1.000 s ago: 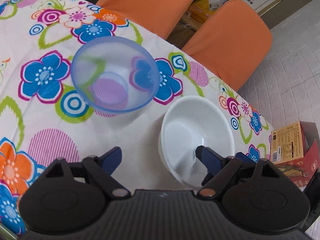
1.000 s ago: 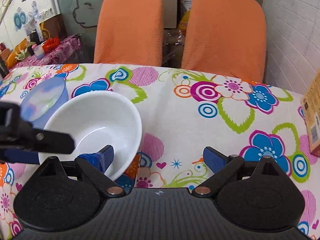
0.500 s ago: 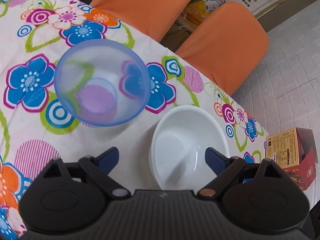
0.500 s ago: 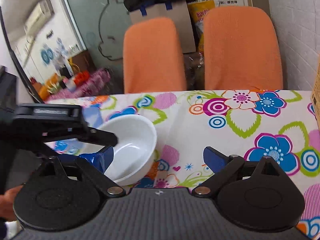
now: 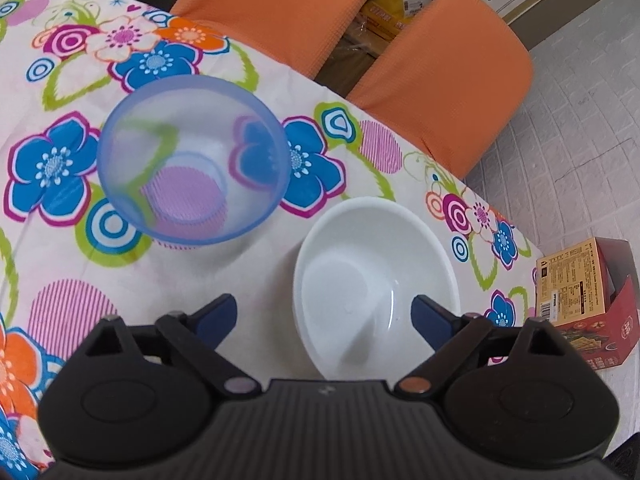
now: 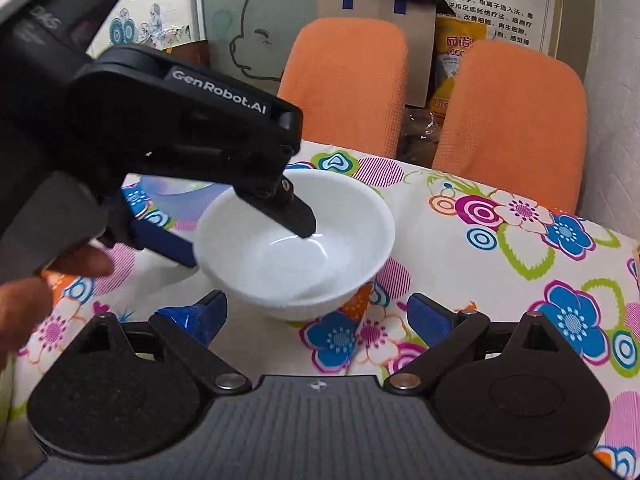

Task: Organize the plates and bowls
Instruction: 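Grip the white ceramic bowl rim with the left tool and lift, then lower the white bowl into the steel bowl and open the left tool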

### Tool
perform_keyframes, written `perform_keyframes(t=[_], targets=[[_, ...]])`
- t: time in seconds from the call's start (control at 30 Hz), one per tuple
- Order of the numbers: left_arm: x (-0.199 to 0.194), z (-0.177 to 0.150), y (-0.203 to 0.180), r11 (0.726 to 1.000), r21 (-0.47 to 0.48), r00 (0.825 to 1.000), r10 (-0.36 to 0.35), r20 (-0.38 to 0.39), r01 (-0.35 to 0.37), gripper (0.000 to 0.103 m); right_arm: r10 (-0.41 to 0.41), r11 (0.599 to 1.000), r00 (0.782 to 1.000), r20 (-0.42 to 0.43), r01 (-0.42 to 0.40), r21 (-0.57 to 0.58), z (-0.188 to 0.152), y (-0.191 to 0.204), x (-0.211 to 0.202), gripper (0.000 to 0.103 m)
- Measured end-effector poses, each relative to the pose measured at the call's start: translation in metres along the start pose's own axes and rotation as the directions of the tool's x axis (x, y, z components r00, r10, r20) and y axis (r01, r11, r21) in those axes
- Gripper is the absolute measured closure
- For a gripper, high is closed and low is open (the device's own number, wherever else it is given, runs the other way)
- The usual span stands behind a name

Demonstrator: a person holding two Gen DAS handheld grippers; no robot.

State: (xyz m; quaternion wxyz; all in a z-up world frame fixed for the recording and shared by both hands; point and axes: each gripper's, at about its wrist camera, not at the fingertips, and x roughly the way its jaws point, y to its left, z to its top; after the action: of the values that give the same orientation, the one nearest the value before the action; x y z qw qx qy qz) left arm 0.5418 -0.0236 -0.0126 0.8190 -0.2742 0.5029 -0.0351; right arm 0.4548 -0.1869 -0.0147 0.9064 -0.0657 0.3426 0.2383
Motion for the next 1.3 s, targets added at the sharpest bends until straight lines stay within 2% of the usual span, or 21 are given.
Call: perform_keyframes(t=[0.2, 0.3, 0.5, 0.6, 0.63, 0.67, 0.7, 0.77, 0.87, 0.97, 1.1, 1.3], targets=[[0.005, -0.001, -0.008, 0.999, 0.032, 1.0, -0.002, 0.011, 0.002, 0.01, -0.01, 0.996, 1.0, -0.007, 0.009, -0.084, 0.001, 0.009, 0.024, 0.018], [0.006, -0.001, -0.009, 0.999, 0.046, 1.0, 0.0, 0.013, -0.001, 0.01, 0.036, 0.999, 0.999, 0.027, -0.035, -0.033, -0.003, 0.0, 0.027, 0.016], [0.007, -0.002, -0.014, 0.997, 0.067, 0.999, 0.025, 0.031, -0.027, 0.013, 0.037, 0.998, 0.999, 0.013, -0.036, -0.045, 0.002, 0.002, 0.028, 0.014], [0.008, -0.002, -0.015, 0.997, 0.069, 0.999, 0.026, 0.033, -0.029, 0.015, 0.043, 0.998, 0.999, 0.023, -0.042, -0.046, 0.004, 0.003, 0.026, 0.02], [0.009, -0.002, -0.016, 0.997, 0.081, 0.999, 0.018, 0.034, -0.021, 0.023, 0.046, 0.998, 0.998, 0.044, -0.044, -0.052, 0.004, 0.004, 0.025, 0.022], [0.01, -0.002, -0.018, 0.994, 0.109, 1.0, 0.005, 0.025, -0.008, 0.064, 0.046, 0.997, 0.997, 0.063, -0.042, -0.066, 0.004, 0.007, 0.022, 0.023], [0.011, -0.002, -0.022, 0.989, 0.143, 0.999, 0.026, 0.024, -0.029, 0.075, 0.026, 0.996, 0.997, 0.077, -0.019, -0.088, 0.005, 0.011, 0.019, 0.024], [0.01, -0.003, -0.026, 0.981, 0.192, 0.999, 0.03, 0.021, -0.034, 0.076, 0.009, 0.992, 0.993, 0.116, 0.005, -0.123, 0.008, 0.017, 0.009, 0.024], [-0.005, -0.008, -0.023, 0.982, 0.188, 1.0, -0.016, 0.017, 0.012, 0.076, 0.01, 0.994, 0.991, 0.134, 0.005, -0.113, 0.008, 0.018, -0.009, 0.024], [-0.03, -0.024, -0.03, 0.971, 0.235, 0.998, -0.051, 0.023, 0.044, 0.076, -0.009, 0.995, 0.985, 0.175, 0.027, -0.097, 0.002, 0.025, -0.039, 0.024], [-0.073, -0.061, -0.042, 0.945, 0.318, 0.995, -0.092, 0.044, 0.073, 0.076, -0.06, 0.989, 0.973, 0.221, 0.088, -0.12, -0.016, 0.048, -0.089, 0.024], [-0.135, -0.14, -0.036, 0.884, 0.456, 0.991, -0.131, 0.036, 0.1, 0.073, -0.092, 0.984, 0.97, 0.223, 0.123, -0.126, -0.061, 0.093, -0.163, 0.024]])
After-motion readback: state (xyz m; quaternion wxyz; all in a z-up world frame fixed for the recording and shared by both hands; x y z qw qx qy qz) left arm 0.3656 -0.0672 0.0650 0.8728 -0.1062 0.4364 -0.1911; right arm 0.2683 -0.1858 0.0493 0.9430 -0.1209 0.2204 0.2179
